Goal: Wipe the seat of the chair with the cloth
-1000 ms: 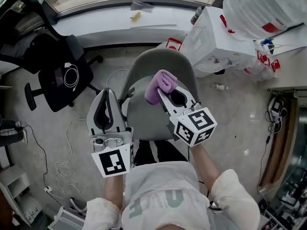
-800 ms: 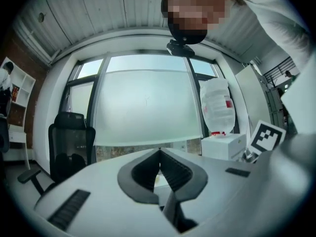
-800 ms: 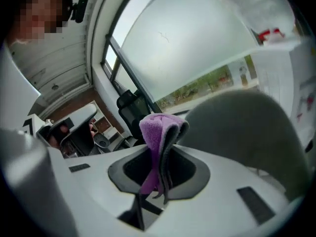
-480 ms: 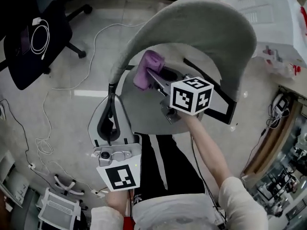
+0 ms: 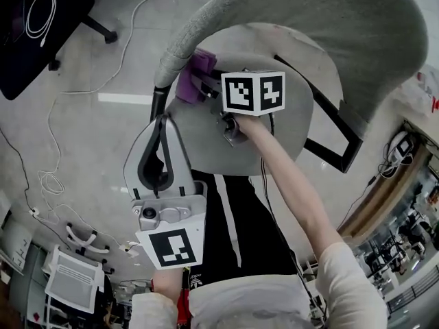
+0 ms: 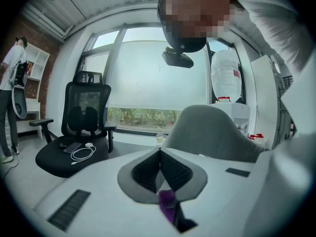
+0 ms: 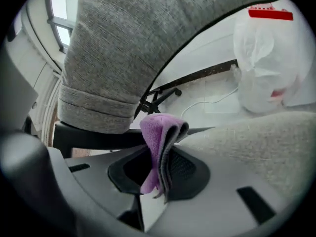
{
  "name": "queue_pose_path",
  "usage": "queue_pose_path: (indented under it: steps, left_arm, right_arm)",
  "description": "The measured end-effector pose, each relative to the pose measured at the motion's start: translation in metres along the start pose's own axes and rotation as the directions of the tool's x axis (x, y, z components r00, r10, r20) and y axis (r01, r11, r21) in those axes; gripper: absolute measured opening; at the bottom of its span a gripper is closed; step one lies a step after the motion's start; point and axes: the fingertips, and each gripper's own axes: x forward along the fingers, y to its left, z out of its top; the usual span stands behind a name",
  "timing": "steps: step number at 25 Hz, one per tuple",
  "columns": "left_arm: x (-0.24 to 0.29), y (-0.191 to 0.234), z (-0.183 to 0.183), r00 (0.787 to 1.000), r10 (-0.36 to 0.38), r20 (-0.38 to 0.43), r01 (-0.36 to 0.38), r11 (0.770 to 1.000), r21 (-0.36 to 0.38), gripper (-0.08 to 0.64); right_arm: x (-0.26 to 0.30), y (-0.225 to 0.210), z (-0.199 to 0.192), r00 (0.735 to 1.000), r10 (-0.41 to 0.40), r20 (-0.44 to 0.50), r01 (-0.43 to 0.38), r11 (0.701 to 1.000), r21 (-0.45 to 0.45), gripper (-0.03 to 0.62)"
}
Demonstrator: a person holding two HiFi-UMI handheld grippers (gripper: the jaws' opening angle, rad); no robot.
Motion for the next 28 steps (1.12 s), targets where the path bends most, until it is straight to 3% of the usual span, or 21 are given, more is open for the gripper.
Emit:
queue_pose_path:
  steps: [12,17,28]
  left_arm:
    - [0.013,-0.024,0.000,0.998,-0.059,-0.022,0.060,0.998,0.008,0.012]
    - [0.016,-0.038,0.000,0.995,-0.092,-0.033,0.093,0.995,0.023,0.012]
    - [0.023,-0.057,-0.001,0.988,-0.144,-0.053,0.147,0.987,0.058,0.012]
  right_arm:
    - [-0.018,-0.044,-0.004,0.989,-0.138,-0.049,0.134,0.987,-0.089,0.087]
    - [-0.049,-0.072,-0.002,0.980,-0.194,-0.034,0.191,0.979,-0.076,0.087]
    - [-0.140,-0.153,-0.009,0.924,-0.382,-0.003,0.382,0.924,-0.035,0.087]
